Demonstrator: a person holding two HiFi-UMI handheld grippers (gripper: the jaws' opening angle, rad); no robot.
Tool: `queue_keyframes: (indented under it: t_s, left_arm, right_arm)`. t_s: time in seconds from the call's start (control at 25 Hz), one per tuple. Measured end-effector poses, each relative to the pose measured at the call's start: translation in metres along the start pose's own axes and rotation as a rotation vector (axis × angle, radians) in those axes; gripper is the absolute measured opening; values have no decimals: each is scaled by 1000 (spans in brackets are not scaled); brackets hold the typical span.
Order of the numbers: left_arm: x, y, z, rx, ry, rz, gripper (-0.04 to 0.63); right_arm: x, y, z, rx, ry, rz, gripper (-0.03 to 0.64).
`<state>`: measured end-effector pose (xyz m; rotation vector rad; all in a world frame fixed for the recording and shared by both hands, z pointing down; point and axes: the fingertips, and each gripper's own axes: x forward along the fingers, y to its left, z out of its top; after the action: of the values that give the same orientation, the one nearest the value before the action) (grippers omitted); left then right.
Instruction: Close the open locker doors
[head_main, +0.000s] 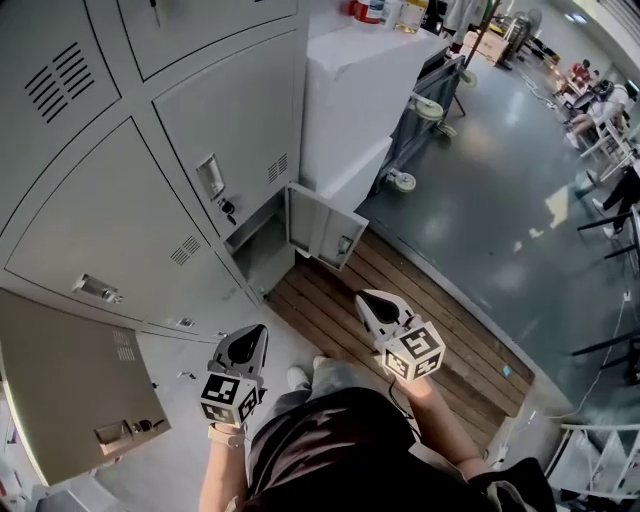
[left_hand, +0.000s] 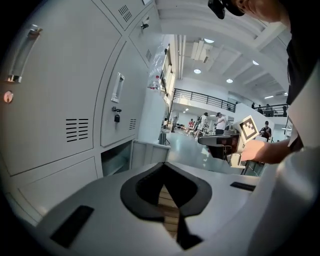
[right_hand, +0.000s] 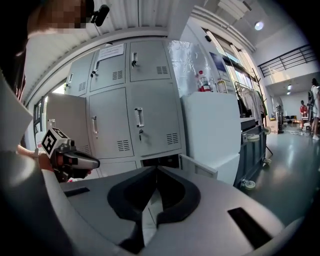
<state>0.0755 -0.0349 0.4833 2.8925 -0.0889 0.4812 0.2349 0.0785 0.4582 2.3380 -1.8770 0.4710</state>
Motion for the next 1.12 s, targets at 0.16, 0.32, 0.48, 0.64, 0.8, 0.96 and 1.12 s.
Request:
queue_keyframes:
  t_s: [0.16, 0.32, 0.48, 0.64, 0.8, 0.96, 1.12]
  left_arm:
    - [0, 9, -2, -24, 5, 32, 17]
    - [4, 19, -2, -43, 17, 73, 18]
    - [11, 25, 1, -63, 34, 110, 17]
    - [19, 32, 0, -82, 57, 154, 17]
    - [27, 35, -3, -99, 85, 196, 17]
    - [35, 33, -11, -123, 109, 234, 17]
    - [45, 29, -16, -136, 127, 254, 17]
  right_arm:
    - [27, -7, 2, -10, 20, 25, 31]
    - [53, -19, -2, -18, 58, 57, 31]
    - [75, -40, -5, -14, 89, 68, 31]
    - [96, -63, -18, -12, 126, 89, 31]
    - [110, -91, -35, -17, 167, 96, 31]
    - [119, -121, -55, 4, 208, 85, 31]
    - [125, -148, -75, 8, 244, 63, 32]
